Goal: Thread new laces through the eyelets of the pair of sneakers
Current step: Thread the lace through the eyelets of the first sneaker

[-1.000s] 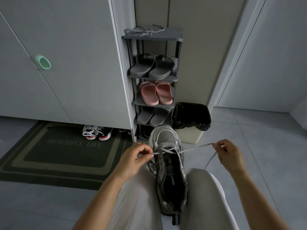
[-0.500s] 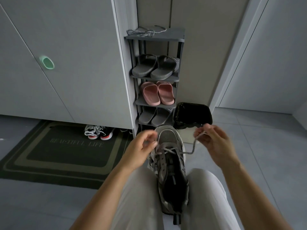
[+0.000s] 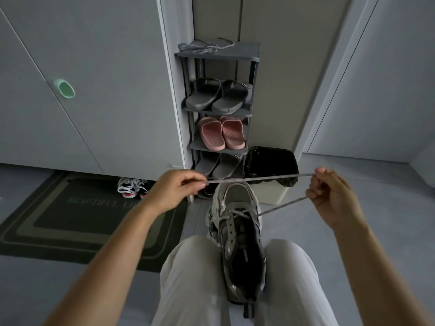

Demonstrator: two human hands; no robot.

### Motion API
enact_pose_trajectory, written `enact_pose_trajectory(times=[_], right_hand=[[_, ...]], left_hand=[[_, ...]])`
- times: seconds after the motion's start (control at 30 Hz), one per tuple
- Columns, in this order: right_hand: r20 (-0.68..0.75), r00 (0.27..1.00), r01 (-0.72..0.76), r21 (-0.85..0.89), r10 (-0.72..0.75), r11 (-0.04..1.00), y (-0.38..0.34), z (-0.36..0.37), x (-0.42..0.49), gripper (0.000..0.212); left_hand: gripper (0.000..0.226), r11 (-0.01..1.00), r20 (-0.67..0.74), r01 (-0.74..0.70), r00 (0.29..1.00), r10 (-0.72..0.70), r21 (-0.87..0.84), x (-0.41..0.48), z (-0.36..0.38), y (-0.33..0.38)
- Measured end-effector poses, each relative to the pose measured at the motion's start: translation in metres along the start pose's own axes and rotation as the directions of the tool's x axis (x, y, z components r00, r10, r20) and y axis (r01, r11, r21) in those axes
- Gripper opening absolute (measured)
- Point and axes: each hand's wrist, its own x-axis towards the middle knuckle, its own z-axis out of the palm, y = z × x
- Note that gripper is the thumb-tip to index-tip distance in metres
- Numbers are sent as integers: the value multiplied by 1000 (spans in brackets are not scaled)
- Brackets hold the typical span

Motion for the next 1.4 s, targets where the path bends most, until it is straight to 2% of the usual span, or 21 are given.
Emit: enact_pose_trajectory(times=[0.13, 0.23, 0.3, 0.33, 0.37, 0.4, 0.43, 0.47, 0.5, 0.53, 0.57, 0.63, 0.7, 0.77, 0.87, 1.0, 1.1, 1.2, 1.27, 1.33, 1.4], right_hand=[[-110, 993, -54, -88, 44, 995, 28, -16, -1, 23], [-226, 971, -107, -147, 72, 983, 39, -24, 0, 19], [-273, 961, -146, -336, 52, 931, 45, -27, 1, 13], [-271, 963, -139, -520, -9, 843, 50, -25, 0, 11], [-215, 971, -77, -700, -107, 710, 56, -18, -3, 14], [-90, 972, 52, -819, -217, 572, 61, -7, -10, 20], [90, 944, 234, -860, -317, 453, 64, 7, -19, 23], [287, 878, 423, -840, -383, 341, 67, 23, -28, 26], [453, 805, 561, -791, -384, 243, 69, 37, -38, 30], [575, 743, 655, -729, -341, 199, 70, 50, -46, 34], [627, 735, 677, -696, -258, 239, 69, 60, -53, 38], [599, 792, 592, -704, -120, 392, 67, 67, -58, 36], [528, 841, 520, -727, -120, 449, 67, 65, -57, 20], [477, 863, 493, -727, -165, 479, 64, 59, -54, 16], [493, 856, 506, -739, -155, 445, 60, 54, -51, 13], [550, 818, 568, -729, -166, 383, 60, 54, -53, 16], [578, 805, 588, -743, -135, 320, 63, 53, -56, 20], [511, 851, 522, -803, -120, 289, 71, 50, -59, 13], [465, 879, 473, -829, -102, 298, 74, 49, -62, 11], [441, 894, 444, -843, -81, 303, 75, 50, -64, 10], [424, 902, 429, -859, -82, 278, 78, 50, -65, 10]], left_hand=[[17, 990, -139, 124, 984, -113, 73, -15, -14, -24], [21, 953, -168, 206, 971, -170, 223, -21, -9, -38], [23, 943, -174, 219, 968, -179, 252, -25, 0, -35], [23, 947, -180, 196, 972, -153, 254, -26, 6, -30], [24, 956, -181, 154, 977, -110, 251, -25, 13, -23], [24, 966, -172, 107, 983, -66, 237, -24, 22, -14], [24, 978, -151, 60, 988, -29, 201, -22, 32, -4], [22, 989, -115, 17, 993, 0, 147, -20, 43, 7], [19, 997, -77, -15, 997, 22, 82, -18, 53, 17], [14, 999, -57, -29, 998, 30, 13, -16, 62, 26], [12, 997, -62, -24, 998, 20, -68, -14, 68, 33], [19, 979, -101, -10, 995, -11, -204, -11, 72, 38], [22, 966, -108, -4, 994, -25, -260, -11, 70, 39], [20, 931, -92, 32, 993, -70, -363, -14, 67, 36], [19, 878, -119, 84, 980, -158, -472, -20, 65, 28], [27, 913, -130, 134, 972, -197, -385, -22, 72, 25], [13, 933, -200, 161, 952, -233, -321, -34, 78, 26], [47, 963, -172, 244, 950, -262, -115, -52, 92, 30], [48, 966, -182, 252, 949, -257, -51, -59, 104, 31], [32, 971, -271, 209, 934, -233, -115, -62, 111, 27], [27, 946, -320, 192, 907, -273, -262, -64, 112, 21]])
